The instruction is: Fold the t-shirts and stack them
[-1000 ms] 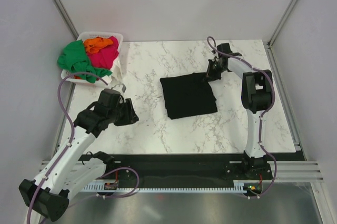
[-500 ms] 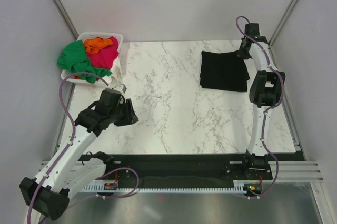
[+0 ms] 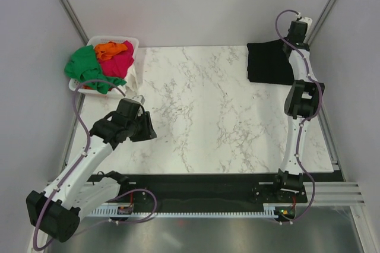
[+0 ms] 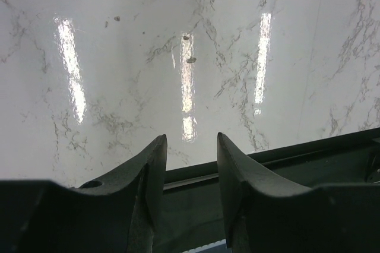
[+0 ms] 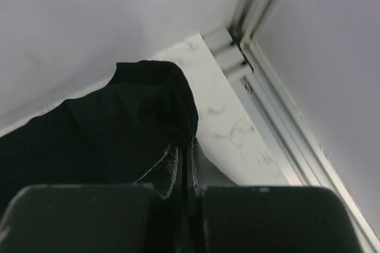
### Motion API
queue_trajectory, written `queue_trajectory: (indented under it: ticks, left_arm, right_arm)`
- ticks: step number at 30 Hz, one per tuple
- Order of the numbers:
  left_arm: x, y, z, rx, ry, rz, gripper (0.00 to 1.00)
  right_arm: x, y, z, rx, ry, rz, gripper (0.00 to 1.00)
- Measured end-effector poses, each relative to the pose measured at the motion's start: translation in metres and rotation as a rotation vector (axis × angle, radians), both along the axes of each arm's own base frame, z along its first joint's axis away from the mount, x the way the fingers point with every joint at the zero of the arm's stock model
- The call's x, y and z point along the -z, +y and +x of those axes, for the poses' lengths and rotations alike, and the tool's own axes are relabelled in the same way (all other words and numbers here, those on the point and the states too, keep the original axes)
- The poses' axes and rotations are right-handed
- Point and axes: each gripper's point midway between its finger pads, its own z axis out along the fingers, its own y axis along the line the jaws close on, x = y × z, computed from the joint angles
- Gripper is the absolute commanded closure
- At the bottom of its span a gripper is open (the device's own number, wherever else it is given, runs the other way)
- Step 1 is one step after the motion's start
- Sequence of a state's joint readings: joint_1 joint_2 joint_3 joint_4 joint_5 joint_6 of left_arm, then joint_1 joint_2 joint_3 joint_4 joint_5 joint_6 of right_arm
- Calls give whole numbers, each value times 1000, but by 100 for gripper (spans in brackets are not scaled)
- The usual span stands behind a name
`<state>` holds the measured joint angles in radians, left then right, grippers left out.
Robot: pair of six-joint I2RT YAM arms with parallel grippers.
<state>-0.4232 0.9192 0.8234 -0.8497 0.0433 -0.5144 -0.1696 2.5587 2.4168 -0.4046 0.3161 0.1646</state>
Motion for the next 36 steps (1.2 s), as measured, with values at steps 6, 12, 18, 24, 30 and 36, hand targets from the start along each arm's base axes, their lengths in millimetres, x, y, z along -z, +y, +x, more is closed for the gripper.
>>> queue_trajectory:
  ticks: [6, 12, 18, 24, 30, 36]
  left_arm:
    - [7, 1, 1, -9, 28, 20, 54]
    - [12, 2, 2, -13, 48, 32, 54]
    - [12, 2, 2, -14, 48, 32, 54]
    - [6, 2, 2, -15, 20, 19, 55]
    - [-4, 3, 1, -16, -25, -2, 55]
    - [-14, 4, -1, -22, -67, -22, 55]
  right_arm:
    - [-36, -7, 33, -43, -156, -159, 83]
    - [-53, -32, 34, 42, -207, -266, 2]
    - [-43, -37, 16, 88, -186, -237, 2]
    - [-76, -7, -27, 98, -196, -116, 2]
    - [-194, 84, -103, -61, -422, 160, 2]
    - [-311, 250, -201, -455, -623, 587, 2]
